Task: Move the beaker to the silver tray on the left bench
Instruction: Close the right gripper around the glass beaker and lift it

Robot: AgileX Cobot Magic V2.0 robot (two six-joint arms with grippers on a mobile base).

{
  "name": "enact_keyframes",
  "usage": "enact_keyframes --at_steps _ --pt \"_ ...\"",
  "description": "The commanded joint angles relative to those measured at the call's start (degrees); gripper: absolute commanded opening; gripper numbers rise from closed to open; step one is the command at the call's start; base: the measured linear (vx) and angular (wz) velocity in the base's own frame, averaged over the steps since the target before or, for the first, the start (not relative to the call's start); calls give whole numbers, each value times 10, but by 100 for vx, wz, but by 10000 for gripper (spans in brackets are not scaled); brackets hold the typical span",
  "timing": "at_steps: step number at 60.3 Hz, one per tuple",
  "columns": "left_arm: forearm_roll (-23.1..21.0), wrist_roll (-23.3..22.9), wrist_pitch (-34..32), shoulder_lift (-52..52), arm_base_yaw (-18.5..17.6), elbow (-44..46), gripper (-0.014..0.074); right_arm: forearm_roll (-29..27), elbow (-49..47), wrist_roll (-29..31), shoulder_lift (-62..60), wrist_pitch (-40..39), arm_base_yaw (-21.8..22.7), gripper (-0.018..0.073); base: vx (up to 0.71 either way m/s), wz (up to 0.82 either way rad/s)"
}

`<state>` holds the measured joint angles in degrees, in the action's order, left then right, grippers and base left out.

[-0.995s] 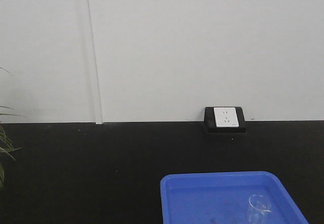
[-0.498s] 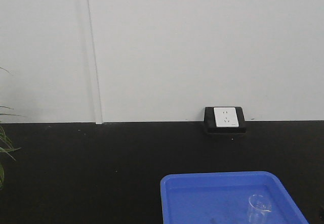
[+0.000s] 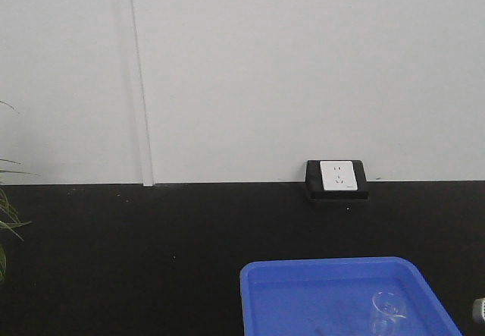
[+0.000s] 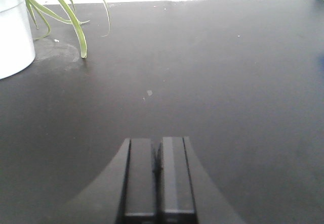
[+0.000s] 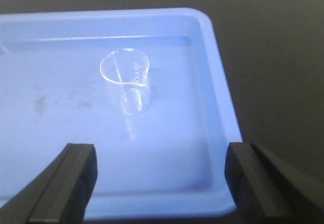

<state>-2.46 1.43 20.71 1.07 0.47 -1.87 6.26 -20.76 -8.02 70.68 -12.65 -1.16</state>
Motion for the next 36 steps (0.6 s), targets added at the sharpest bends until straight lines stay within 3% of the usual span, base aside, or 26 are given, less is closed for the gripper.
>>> enact_keyframes --at_steps 1,6,16,24,36 --pt "-4 0 -45 6 0 -12 1 29 -20 6 44 -152 1 586 0 0" --pt "-4 0 -45 6 0 -12 1 43 -20 6 104 -271 1 586 0 0" --pt "-4 0 -45 6 0 -12 1 63 -24 7 216 -386 1 586 0 0" --pt "-4 0 -45 6 0 -12 1 102 -45 7 287 -418 1 586 0 0" --pt "-4 0 -45 6 0 -12 1 83 -88 9 343 -425 1 586 0 0"
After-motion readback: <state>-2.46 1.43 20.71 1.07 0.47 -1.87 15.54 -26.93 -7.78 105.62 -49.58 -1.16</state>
